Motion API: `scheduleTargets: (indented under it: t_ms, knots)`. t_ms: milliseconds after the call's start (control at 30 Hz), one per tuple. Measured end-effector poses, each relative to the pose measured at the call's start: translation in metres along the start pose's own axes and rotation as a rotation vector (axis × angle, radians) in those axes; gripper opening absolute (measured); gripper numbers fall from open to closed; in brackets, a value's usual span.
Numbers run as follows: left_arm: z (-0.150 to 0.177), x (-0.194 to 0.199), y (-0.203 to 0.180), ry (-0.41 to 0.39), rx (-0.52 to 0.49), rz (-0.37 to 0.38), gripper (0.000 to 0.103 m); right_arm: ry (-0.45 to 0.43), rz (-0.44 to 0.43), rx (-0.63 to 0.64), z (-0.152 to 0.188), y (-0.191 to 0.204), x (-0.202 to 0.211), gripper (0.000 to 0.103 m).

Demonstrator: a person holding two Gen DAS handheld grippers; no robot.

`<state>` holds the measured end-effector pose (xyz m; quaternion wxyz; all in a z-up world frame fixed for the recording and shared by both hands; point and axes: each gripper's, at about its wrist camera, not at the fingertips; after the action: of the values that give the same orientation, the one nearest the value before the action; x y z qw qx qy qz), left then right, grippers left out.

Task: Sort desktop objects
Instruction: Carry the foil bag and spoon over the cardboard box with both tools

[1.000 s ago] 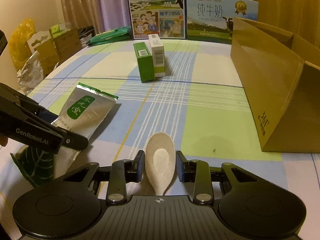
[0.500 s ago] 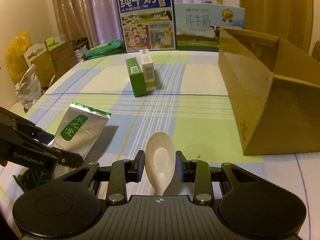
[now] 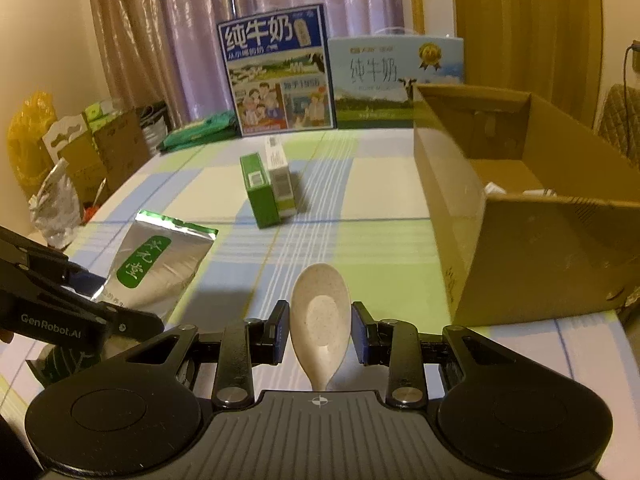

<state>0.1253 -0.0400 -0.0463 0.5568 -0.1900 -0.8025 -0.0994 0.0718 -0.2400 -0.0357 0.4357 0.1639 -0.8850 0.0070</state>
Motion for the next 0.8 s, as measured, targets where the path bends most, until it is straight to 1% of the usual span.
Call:
scheduleTargets:
  t_ms: [233, 400, 500, 633, 800]
  knots:
    - [-0.014, 0.02, -0.014, -0.038, -0.019, 0.015, 0.048, -0.037, 0.005, -0.028, -0.009, -0.007, 0.022, 0.03]
    - [-0.028, 0.033, -0.032, -0.066, -0.051, 0.027, 0.048, -0.074, 0.016, -0.062, -0.018, -0.022, 0.04, 0.03]
    - [-0.039, 0.04, -0.046, -0.086, -0.076, 0.037, 0.048, -0.097, 0.028, -0.086, -0.026, -0.036, 0.052, 0.03]
    - [-0.06, 0.047, -0.069, -0.105, -0.12, 0.057, 0.045, -0.124, 0.044, -0.118, -0.039, -0.059, 0.067, 0.03]
    - [-0.087, 0.045, -0.096, -0.117, -0.17, 0.081, 0.042, -0.152, 0.083, -0.131, -0.056, -0.088, 0.079, 0.03]
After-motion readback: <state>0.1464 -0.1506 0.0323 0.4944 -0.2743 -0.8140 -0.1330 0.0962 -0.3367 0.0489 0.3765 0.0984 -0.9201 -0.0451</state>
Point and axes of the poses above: each gripper's, at about its wrist camera, not at the fingertips, and x roughly against the way its jaws point, y to its left, z to its underside, and after that the axes turned 12 degrees about y, right-handed
